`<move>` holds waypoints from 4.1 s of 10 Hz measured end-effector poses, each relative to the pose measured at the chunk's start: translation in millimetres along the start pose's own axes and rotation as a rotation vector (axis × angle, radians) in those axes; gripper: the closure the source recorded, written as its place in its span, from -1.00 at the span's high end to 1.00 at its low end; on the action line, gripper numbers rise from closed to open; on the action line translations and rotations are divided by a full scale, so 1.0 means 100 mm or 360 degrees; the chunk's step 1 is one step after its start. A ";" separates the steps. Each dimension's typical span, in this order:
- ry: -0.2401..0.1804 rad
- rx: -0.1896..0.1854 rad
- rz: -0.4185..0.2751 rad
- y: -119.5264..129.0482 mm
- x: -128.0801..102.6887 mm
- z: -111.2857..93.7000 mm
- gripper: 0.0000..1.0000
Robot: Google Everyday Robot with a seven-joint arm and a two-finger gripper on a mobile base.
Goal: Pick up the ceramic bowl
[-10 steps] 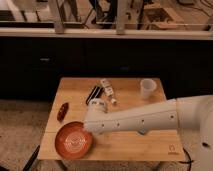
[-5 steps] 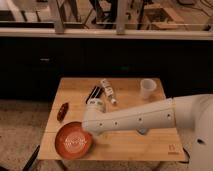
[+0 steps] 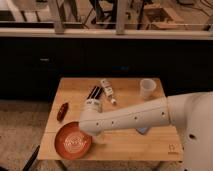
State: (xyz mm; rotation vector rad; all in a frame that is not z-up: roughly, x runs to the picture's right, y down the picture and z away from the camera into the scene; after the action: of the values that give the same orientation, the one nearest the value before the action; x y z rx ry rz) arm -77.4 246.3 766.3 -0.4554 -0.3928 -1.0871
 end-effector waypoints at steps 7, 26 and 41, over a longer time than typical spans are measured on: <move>-0.0058 -0.0004 -0.0084 -0.19 -0.14 0.20 0.60; -0.0099 -0.0045 -0.0156 -0.21 0.05 -0.09 -1.00; -0.0063 -0.0085 -0.0195 -0.11 0.08 -0.32 -1.00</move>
State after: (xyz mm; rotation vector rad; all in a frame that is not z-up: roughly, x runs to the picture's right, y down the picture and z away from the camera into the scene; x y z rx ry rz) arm -81.0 219.1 745.5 -0.5060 -0.4318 -1.2113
